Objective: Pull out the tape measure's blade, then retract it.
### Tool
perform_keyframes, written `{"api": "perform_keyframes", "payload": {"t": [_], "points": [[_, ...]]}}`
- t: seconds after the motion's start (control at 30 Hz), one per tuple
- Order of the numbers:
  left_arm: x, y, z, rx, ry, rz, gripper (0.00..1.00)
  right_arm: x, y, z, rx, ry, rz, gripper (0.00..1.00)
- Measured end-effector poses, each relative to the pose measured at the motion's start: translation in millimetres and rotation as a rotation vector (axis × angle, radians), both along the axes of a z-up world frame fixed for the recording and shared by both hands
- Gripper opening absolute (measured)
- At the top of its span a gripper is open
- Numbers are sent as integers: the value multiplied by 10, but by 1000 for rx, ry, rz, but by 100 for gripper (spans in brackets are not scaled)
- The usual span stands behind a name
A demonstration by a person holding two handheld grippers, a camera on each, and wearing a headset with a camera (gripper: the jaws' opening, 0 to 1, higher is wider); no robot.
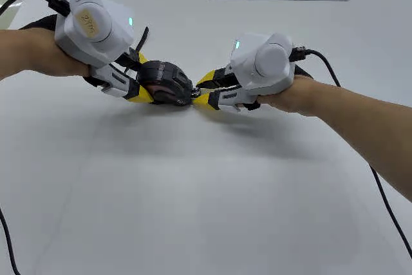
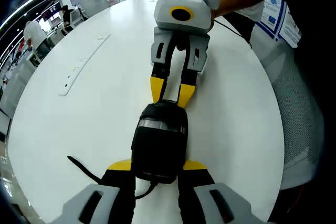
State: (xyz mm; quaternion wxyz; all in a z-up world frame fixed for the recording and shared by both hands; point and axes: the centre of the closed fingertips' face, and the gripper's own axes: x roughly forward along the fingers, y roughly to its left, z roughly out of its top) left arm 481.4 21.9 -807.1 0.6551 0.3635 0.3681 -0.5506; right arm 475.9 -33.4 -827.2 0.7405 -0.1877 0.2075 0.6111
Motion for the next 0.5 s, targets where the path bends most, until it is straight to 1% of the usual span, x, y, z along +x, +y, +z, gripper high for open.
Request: {"api": "perform_keyframes", "payload": {"t": [0.13, 0.17, 0.23, 0.43, 0.5], "points": [[1, 3, -3, -4, -1, 2, 28, 3, -4, -14, 4, 6, -3, 15], [1, 3, -4, -9, 0, 4, 28, 3, -2, -14, 2, 0, -1, 14], [1, 6, -5, -13, 0, 7, 28, 4, -2, -17, -2, 3, -1, 14], [-2, 13, -4, -13, 0, 6, 28, 9, 2, -21, -19, 0, 8, 13], [2, 16, -5, -19, 6, 8, 28, 8, 3, -20, -28, -8, 15, 12]]}}
